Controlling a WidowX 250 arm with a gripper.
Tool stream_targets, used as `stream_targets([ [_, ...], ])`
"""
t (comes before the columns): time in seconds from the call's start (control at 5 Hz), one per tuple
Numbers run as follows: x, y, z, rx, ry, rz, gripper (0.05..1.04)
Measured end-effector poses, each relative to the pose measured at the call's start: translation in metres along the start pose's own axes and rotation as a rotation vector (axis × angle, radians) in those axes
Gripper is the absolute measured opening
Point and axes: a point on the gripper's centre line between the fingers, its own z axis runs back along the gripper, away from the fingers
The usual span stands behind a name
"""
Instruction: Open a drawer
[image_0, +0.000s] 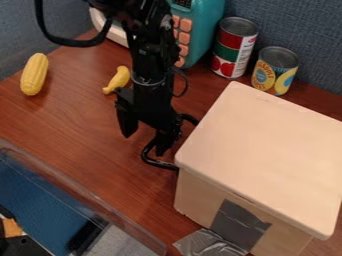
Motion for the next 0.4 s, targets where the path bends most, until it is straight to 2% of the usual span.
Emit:
stream_targets([
  [0.4,-0.0014,0.0040,-0.0064,0.011,0.029,0.026,0.369],
])
